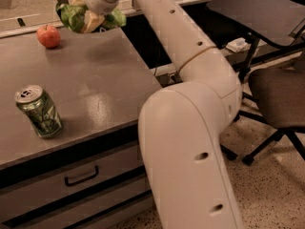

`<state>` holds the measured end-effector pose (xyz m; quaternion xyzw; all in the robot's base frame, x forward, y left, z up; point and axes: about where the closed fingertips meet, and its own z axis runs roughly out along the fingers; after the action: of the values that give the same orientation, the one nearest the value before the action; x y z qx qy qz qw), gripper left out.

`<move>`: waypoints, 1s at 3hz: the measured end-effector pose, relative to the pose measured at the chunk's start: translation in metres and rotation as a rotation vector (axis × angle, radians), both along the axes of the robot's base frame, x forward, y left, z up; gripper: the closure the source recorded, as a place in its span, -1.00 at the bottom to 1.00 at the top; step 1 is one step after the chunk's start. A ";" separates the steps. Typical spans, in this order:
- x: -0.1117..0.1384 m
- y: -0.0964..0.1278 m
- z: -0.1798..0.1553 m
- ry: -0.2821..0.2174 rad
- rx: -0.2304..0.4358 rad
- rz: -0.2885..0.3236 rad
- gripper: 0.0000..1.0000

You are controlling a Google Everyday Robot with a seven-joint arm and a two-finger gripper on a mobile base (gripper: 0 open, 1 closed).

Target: Move green rice chip bag near apple

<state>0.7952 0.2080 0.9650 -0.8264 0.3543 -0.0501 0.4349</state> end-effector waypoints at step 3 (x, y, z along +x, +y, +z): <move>0.004 0.057 -0.057 -0.069 -0.141 0.146 1.00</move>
Offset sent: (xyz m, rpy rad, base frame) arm 0.0020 0.0665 -0.0518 -0.1557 -0.1139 0.1820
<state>0.7987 0.2653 0.9079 -0.8763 0.2735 -0.0715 0.3902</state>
